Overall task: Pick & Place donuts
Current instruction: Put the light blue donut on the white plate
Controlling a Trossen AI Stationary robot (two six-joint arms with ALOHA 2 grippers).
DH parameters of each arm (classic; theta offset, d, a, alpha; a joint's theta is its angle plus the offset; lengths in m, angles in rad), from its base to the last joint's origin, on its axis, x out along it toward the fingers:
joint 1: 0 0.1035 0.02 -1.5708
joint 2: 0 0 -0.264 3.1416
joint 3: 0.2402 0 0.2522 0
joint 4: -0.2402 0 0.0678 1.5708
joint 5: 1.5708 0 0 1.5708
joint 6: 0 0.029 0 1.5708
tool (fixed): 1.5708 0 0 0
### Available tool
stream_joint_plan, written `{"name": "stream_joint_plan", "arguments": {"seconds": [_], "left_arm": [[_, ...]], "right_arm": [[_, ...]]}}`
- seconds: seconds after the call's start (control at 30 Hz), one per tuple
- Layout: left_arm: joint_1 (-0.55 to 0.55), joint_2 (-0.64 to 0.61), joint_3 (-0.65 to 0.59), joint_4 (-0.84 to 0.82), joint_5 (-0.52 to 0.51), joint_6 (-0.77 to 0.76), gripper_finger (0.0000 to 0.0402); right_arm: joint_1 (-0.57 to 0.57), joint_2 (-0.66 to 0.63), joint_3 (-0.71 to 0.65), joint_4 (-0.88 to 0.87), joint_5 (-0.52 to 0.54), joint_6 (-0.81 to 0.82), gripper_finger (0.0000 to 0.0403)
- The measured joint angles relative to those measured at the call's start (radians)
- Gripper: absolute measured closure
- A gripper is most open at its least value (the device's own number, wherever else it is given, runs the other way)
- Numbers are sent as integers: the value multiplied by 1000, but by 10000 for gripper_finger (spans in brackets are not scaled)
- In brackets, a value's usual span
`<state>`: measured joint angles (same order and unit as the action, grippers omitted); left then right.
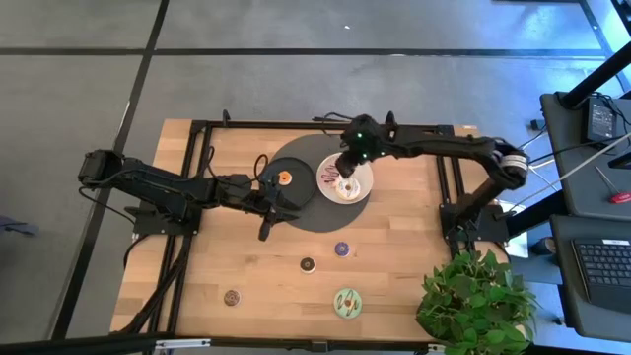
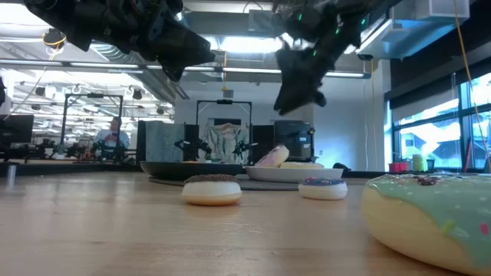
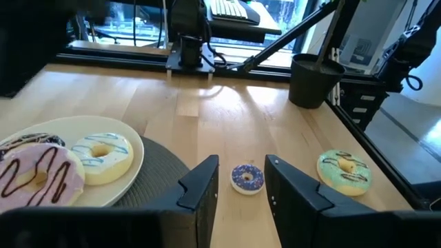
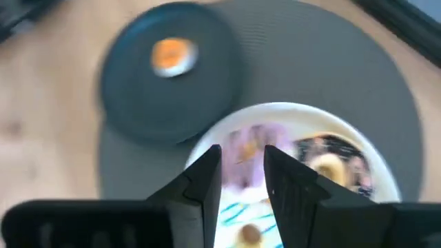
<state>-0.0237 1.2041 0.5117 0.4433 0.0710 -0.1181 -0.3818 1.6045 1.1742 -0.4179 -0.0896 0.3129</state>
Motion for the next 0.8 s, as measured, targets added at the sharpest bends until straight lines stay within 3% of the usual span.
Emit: {"name": "stream_joint_plan", "arguments": {"seconds": [0.2, 0.5, 0.8], "left_arm": [[0, 0, 0, -1, -1, 0, 289], [0, 0, 0, 0, -2, 0, 287], [0, 0, 0, 1, -3, 0, 289]], "right_arm": [[201, -61, -2, -11, -16, -123, 291], [575, -40, -2, -12, -47, -292, 291], [801, 81, -2, 79, -9, -176, 291]]}}
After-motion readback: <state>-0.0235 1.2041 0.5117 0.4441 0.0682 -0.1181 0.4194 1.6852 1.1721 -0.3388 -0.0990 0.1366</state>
